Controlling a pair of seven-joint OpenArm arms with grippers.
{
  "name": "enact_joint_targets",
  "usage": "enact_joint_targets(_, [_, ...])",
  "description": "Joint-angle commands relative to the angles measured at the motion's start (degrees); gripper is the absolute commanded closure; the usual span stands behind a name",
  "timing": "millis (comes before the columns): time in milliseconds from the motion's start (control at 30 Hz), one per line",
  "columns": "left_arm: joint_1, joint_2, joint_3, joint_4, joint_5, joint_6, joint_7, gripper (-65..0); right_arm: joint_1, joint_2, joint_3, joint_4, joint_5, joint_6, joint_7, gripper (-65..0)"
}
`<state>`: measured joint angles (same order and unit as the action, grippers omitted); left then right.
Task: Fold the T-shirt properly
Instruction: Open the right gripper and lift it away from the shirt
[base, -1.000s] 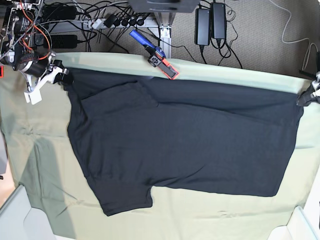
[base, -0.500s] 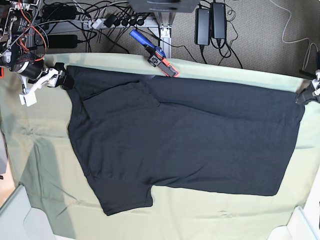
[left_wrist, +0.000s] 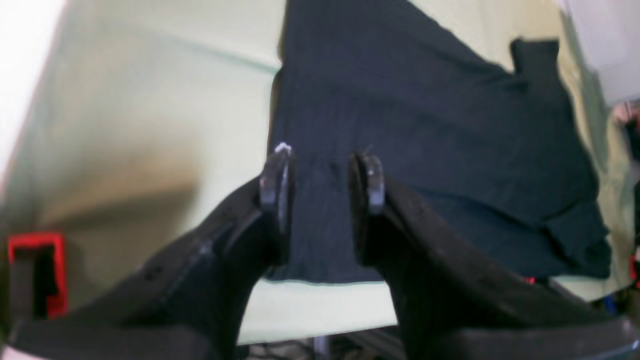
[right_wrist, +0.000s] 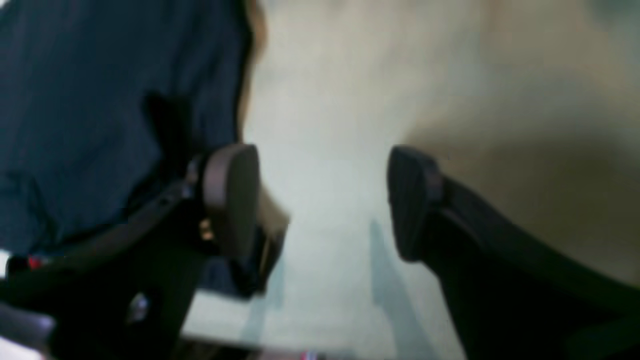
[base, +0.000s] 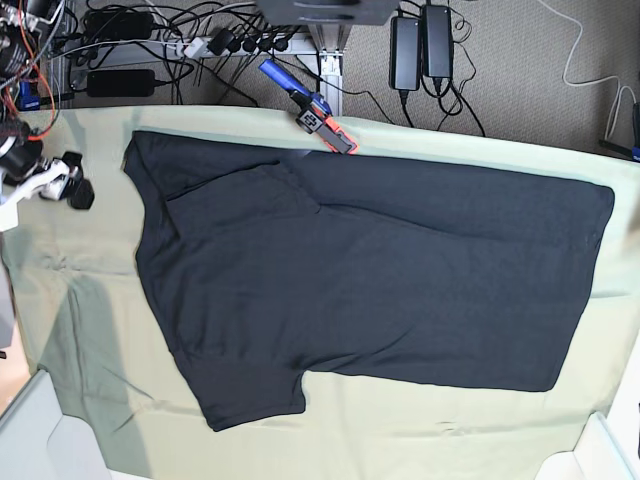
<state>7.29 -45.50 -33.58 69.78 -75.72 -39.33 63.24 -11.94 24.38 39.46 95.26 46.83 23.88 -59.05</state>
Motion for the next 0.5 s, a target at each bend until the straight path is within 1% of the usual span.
enact_joint_targets(0, [-0.44,-1.86,-0.5,1.88,-0.22,-0.67,-1.62,-22.2,1.64,1.64,0.55,0.85,0.07,3.06,2.01,-40.7])
enact_joint_targets(100, [-0.46,-1.84,-0.5,4.48,0.61,-0.67,-2.19,-22.2,7.08,1.62,0.0,-0.98,-1.66,3.08,3.48,-40.7])
enact_joint_targets(200, [-0.44,-1.84,-0.5,6.51,0.66,-0.67,-2.14,-22.2,14.97,1.57,-2.6,-6.95,-4.94,3.08,5.84,-40.7])
enact_joint_targets(267, [-0.44,-1.84,-0.5,7.78,1.18,-0.67,-2.14,-22.2,21.09,1.42,-5.11,-13.0,-6.69,3.06,7.04,-40.7])
enact_joint_targets(333, [-0.42,-1.84,-0.5,8.85,1.44,-0.67,-2.14,-22.2,26.99,1.44,-8.37,-20.06,-6.82,3.1,8.22,-40.7])
enact_joint_targets(467, [-0.44,-1.84,-0.5,9.51,1.44,-0.67,-2.14,-22.2,36.48,0.9,-15.93,-34.42,-7.69,3.1,13.11,-40.7])
